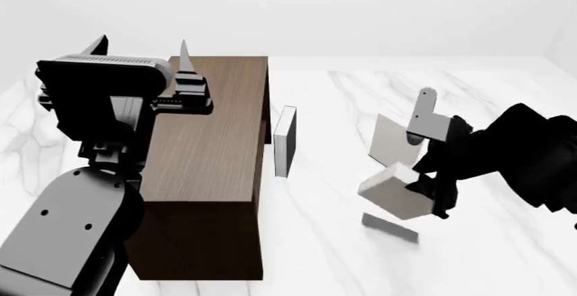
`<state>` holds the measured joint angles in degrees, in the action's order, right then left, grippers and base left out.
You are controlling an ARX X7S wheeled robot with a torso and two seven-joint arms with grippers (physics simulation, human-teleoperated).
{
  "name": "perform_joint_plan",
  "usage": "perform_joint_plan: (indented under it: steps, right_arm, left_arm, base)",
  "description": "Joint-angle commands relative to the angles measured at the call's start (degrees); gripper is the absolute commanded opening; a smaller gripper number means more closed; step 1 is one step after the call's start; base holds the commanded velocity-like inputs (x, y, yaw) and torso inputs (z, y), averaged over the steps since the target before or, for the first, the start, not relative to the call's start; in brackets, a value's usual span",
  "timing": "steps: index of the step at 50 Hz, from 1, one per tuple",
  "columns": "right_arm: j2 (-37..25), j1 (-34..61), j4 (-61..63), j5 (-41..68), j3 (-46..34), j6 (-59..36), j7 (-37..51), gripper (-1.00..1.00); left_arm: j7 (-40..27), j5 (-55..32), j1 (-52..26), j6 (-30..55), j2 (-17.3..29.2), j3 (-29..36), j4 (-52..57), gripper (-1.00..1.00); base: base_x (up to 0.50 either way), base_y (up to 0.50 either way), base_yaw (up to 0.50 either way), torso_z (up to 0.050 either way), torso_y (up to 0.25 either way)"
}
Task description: Pick up the book on the right and place it under the cabinet shelf.
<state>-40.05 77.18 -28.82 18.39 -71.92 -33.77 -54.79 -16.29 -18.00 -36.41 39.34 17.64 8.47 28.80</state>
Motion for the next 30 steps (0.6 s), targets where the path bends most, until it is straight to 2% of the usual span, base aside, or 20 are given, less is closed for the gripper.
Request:
perform_joint_plan:
  steps: [1, 14, 22, 30]
  right_arm:
    - [-3.2, -3.6, 8.5, 9.2, 8.6, -2.0, 4.9, -1.0]
    - [-4.2, -11.5, 10.5, 22.6, 19.3, -0.6, 11.2, -1.0]
    - [-3.9, -17.5, 12.1, 36.5, 29.6, -0.9, 17.9, -1.0]
    - [-3.5, -22.0, 13.6, 46.0, 36.6, -0.1, 23.4, -1.0]
  left_arm:
    - [-0.3, -0.3, -0.3, 0.5, 0.4, -0.1, 0.6, 1.0]
    - [-0.6, -0.5, -0.4, 0.6, 0.6, 0.1, 0.9, 1.0]
    - [-0.7, -0.6, -0.1, 0.2, 0.7, 0.1, 0.8, 1.0]
    - [-0.8, -0.5, 0.1, -0.3, 0.8, 0.1, 0.3, 1.0]
  base:
    - [0.0, 0.0, 0.0, 0.0, 0.01]
    - [0.0, 0.0, 0.0, 0.0, 0.001]
    - [0.0, 0.0, 0.0, 0.0, 0.001]
    - [0.0, 0.0, 0.0, 0.0, 0.001]
